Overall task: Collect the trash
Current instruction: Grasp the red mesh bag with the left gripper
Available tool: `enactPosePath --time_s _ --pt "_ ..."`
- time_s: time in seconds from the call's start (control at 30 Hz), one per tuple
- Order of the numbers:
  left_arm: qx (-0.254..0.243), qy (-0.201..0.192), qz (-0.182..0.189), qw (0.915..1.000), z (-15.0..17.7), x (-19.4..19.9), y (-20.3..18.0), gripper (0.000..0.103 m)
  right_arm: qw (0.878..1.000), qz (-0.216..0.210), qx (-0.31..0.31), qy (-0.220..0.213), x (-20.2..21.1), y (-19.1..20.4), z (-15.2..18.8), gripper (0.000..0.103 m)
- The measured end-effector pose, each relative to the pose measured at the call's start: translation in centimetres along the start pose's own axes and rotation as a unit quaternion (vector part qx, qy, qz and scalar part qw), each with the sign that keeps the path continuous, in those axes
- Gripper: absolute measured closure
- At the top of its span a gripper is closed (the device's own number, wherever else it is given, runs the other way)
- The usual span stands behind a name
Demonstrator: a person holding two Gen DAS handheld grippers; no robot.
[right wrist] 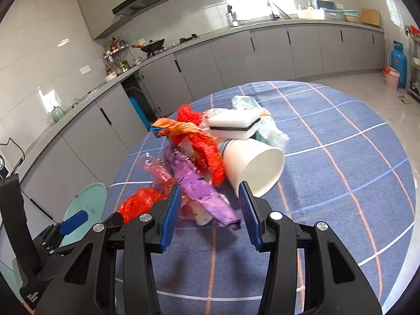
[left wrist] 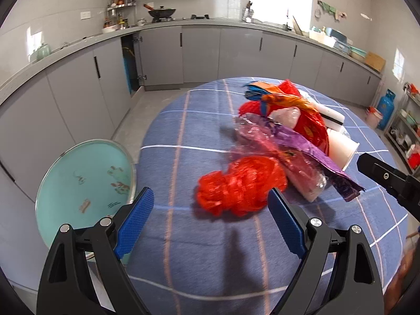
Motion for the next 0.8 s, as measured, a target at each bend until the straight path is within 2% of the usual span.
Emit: enactPosePath --time_s 0.23,0.4,0.63,0.8 --pt "-0.013 0.011 0.008 0.9998 -0.4 -2.1 -1.9 0.017 1.0 0.006 -0.006 -0.004 -0.1 -1.4 -0.8 0.057" --pt "-0.021 0.022 0.005 0.9995 -0.3 -3.3 -2.5 0.022 1.0 0.007 -0.009 -0.004 -0.4 -1.9 -1.3 0.057" --pt "-0.026 0.035 0.005 0.999 -0.2 -4.3 -3.1 0.029 1.0 0.001 -0.005 -0.003 -0.9 -1.8 -1.8 0.057" --pt "-0.028 0.043 0.008 0.9987 -0.2 -4.9 -3.5 0.039 1.0 -0.004 -0.003 0.001 -1.4 -1.5 -2.2 0.058"
Point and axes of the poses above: each gripper's, at about its wrist camera, not at the fingertips, and x roughly against the way its jaws point, y to its left, z to its underside, the point moved 8 cm from there along -x, roughly the way its jaws point, and after that the axes turned 9 degrees about z, right-handed, at the moved point
